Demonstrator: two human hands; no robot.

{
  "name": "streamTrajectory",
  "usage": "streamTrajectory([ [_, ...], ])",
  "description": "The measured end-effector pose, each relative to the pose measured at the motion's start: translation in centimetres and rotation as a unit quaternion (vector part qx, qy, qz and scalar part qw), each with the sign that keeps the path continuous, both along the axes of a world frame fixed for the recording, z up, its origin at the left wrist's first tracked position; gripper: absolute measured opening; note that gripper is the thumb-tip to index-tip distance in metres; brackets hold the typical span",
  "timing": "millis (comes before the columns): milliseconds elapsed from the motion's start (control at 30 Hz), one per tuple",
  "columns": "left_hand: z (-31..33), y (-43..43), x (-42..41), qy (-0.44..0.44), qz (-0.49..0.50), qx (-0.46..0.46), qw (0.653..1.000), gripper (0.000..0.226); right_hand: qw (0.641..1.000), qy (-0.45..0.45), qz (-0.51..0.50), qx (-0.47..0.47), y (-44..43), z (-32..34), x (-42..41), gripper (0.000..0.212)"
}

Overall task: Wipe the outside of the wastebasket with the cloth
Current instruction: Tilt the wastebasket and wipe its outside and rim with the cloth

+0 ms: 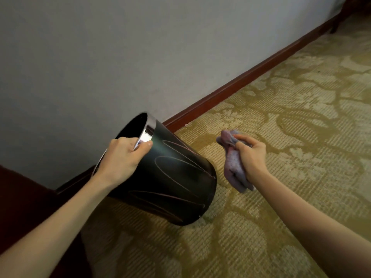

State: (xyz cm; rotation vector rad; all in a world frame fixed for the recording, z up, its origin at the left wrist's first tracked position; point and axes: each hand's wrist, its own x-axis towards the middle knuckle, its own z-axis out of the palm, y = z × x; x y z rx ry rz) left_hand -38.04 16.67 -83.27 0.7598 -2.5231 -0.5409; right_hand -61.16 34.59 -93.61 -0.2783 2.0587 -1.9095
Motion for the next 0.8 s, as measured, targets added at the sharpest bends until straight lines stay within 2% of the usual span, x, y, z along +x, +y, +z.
streamTrajectory([
  [100, -0.3, -0.1, 0.2, 0.011, 0.005, 0.012, 1.000, 0.055, 0.999, 0.015, 0.030, -0.007, -0.7, 0.3, 2.6, 0.031],
  [200, -0.5, -0.8, 0.2, 0.014, 0.011, 0.033, 0.999, 0.056, 0.993, 0.081, 0.083, 0.010, -2.1, 0.1, 5.5, 0.033],
  [333, -0.5, -1.4, 0.6, 0.042, -0.004, 0.064, 0.997, 0.052, 0.959, 0.175, 0.169, 0.145, -3.4, -2.8, 8.8, 0.042],
  [433, -0.5, -1.3, 1.1, 0.060, -0.031, 0.073, 0.995, 0.052, 0.953, 0.203, 0.173, 0.145, -3.9, -3.9, 8.3, 0.042],
  [567, -0.8, -1.5, 1.4, 0.057, -0.053, 0.084, 0.993, 0.050, 0.966, 0.145, 0.175, 0.126, -5.6, -3.8, 5.9, 0.035],
  [700, -0.9, -1.8, 2.1, 0.054, -0.050, 0.116, 0.991, 0.047, 0.965, 0.058, 0.223, 0.122, -6.7, -3.6, 3.5, 0.029],
  [800, -1.0, -2.4, 1.9, 0.062, -0.028, 0.113, 0.991, 0.051, 0.966, 0.044, 0.227, 0.115, -7.8, -3.4, 2.4, 0.031],
])
